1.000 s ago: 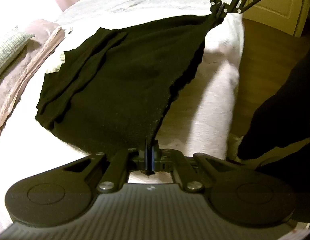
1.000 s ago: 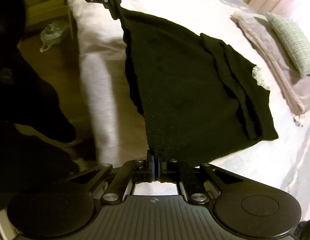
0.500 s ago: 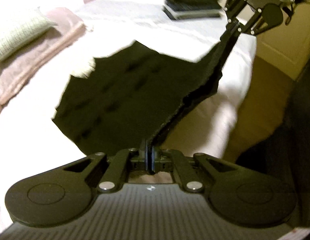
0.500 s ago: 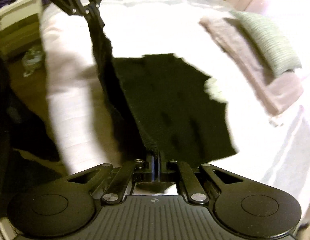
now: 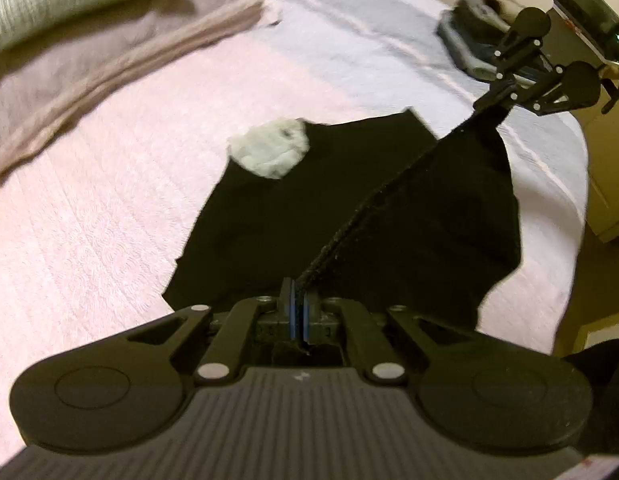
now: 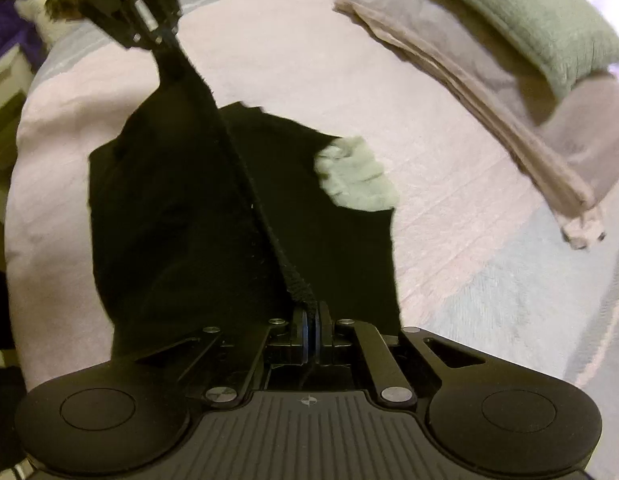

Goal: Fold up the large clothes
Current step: 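Lay the hem over the collar and open both grippers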

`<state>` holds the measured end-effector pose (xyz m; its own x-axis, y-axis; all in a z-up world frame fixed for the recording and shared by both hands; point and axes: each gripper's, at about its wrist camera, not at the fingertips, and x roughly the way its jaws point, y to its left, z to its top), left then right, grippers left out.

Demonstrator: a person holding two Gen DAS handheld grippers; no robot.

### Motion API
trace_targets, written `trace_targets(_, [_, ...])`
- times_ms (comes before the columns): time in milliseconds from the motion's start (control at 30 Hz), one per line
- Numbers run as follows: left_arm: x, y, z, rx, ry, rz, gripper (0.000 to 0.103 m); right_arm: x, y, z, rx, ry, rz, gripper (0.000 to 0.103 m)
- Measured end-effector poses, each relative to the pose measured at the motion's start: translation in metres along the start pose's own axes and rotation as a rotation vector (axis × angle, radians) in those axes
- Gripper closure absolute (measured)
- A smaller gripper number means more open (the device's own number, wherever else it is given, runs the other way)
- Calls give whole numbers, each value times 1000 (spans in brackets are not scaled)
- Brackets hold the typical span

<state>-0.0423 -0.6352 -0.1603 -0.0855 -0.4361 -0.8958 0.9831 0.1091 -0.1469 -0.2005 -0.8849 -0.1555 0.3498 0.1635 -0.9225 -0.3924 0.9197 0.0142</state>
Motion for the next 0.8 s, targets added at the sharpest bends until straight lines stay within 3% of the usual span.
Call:
trace_targets(200, [47,54,33,-69,46,7,102,37,-72,10,109,11,58,103])
trace_targets(467, [104,106,58,-86,73,-12,102,77,-122,19,208,15,39,103])
trace_targets(667, [137,140,56,-139,95,-38,102,130,-147,12,315,50,48,103])
trace_targets(767, [160,154,48,-184,99,-57,101,141,-154,0,386,24,0,97])
trace_targets(800, [166,158,45,-207,91,-65,101,139,-157,-5,420,6,-35,87])
